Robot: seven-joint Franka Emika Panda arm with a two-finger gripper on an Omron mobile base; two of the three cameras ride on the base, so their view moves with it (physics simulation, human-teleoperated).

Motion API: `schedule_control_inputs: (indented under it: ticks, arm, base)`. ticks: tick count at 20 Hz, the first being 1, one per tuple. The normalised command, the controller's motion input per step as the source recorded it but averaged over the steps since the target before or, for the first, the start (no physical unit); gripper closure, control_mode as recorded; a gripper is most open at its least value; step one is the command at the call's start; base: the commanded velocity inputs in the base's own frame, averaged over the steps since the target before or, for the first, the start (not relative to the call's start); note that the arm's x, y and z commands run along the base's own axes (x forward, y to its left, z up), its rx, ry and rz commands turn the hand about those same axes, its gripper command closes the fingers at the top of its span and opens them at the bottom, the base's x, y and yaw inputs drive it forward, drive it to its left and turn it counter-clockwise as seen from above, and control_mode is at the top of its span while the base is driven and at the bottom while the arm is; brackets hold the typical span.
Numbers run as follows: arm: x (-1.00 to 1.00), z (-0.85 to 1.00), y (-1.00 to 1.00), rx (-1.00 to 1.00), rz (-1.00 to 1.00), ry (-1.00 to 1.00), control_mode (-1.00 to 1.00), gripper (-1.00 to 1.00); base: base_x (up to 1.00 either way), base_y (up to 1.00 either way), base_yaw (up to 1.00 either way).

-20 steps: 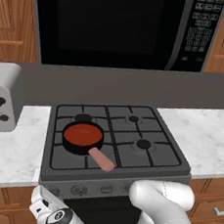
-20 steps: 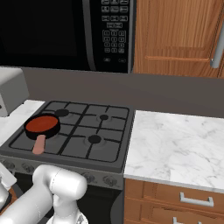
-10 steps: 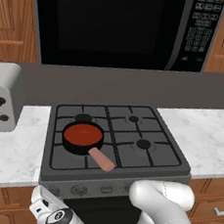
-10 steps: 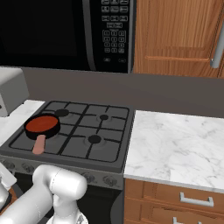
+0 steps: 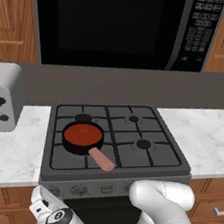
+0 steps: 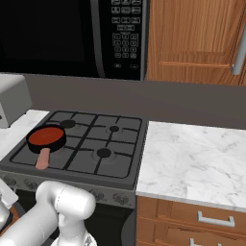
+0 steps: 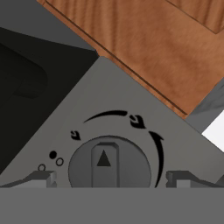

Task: Wait until the marinara sauce is simmered to a deep red color and then turn off the stove.

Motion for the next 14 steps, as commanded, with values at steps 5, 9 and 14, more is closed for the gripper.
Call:
schedule_control_inputs:
  ticks: [5, 9, 14]
  arm:
    - [0.0, 0.0, 0.0, 0.0, 0.0, 0.0, -1.0, -1.0]
    - [0.0, 0.0, 0.0, 0.0, 0.0, 0.0, -1.0, -1.0]
    - [0.0, 0.0, 0.0, 0.0, 0.0, 0.0, -1.0, -1.0]
  base:
    - [0.0, 0.0, 0.0]
    - [0.0, 0.0, 0.0]
    - [0.0, 0.0, 0.0]
